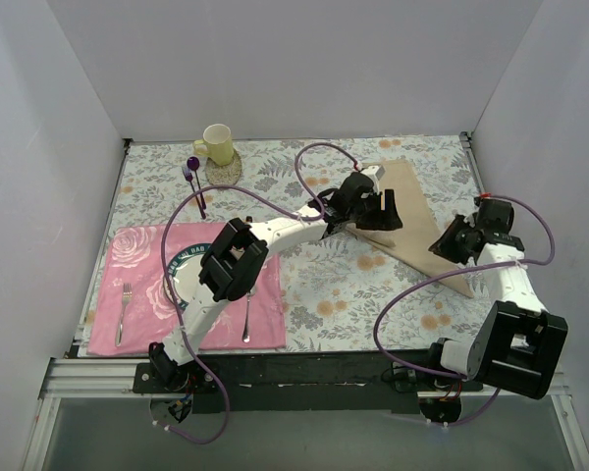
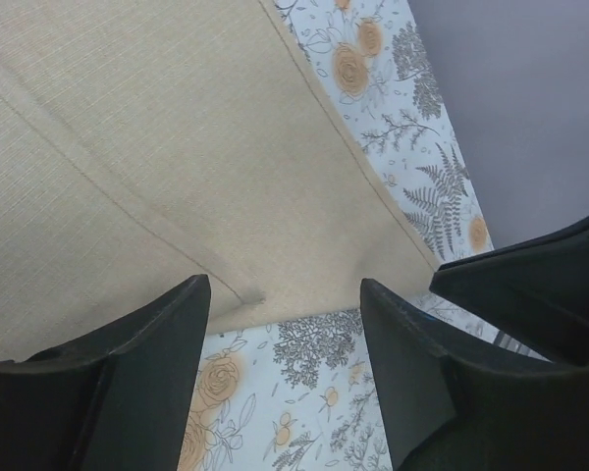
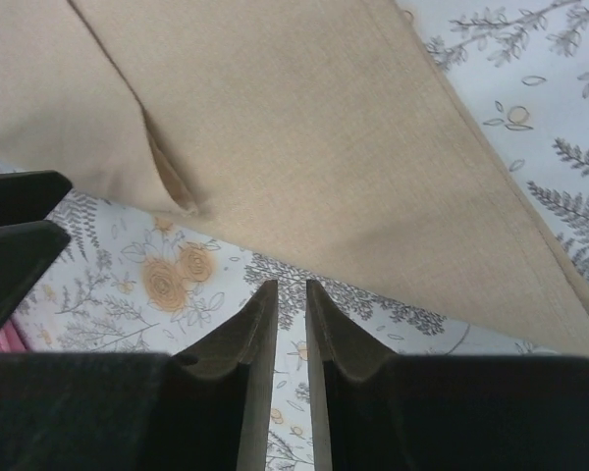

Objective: Fold the napkin, place the utensils inside, and roll it up
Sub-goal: Fold the napkin

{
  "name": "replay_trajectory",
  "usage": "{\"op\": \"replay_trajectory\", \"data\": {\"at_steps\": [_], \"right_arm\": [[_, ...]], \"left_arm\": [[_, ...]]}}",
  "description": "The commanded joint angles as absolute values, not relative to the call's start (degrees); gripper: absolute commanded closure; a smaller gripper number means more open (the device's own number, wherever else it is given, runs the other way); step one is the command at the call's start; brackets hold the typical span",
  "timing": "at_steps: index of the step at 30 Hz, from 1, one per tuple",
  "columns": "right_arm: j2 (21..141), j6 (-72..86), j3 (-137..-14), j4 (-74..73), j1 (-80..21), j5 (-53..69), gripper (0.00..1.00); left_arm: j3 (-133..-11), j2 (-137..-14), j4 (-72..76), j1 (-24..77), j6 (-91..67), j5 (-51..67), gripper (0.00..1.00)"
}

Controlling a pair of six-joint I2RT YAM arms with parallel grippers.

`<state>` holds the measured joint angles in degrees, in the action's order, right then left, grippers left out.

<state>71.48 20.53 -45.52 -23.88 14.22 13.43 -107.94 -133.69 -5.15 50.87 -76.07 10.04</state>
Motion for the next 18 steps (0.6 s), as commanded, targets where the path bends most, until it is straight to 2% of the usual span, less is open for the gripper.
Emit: {"op": "replay_trajectory", "data": {"at_steps": [1,5,7,8,12,15,18], "right_arm": [[69.00,23.99,-42.12,-25.84,17.22,11.16,0.71],[68.30,24.43,-40.43,-27.59,22.32,11.60,0.66],[67.42,24.43,-39.47,-28.30,25.39,10.47,0.60],[66.28,24.35,-38.33,-28.30,27.49,10.37,0.59],[62.94,24.79,-35.51,-28.13,32.07,9.41,0.44],[61.52,24.87,-34.28,-28.65,34.89,8.27,0.36],[61.26,26.54,-32.70,-27.25,36.47,10.36,0.33]], "left_arm": [[-110.82,-129.90,-8.69,51.24,-76.64,13.80,0.40],[-108.73,-130.25,-10.20,51.24,-76.38,14.33,0.54],[-108.63,-131.56,-10.54,51.15,-75.94,15.46,0.58],[-109.68,-132.36,-11.24,51.15,-75.50,15.82,0.59],[-113.02,-137.62,-12.30,50.98,-74.88,17.14,0.62],[-114.61,-138.17,-13.18,50.89,-74.79,17.31,0.64],[-114.35,-136.85,-12.92,50.89,-75.49,18.37,0.65]]}}
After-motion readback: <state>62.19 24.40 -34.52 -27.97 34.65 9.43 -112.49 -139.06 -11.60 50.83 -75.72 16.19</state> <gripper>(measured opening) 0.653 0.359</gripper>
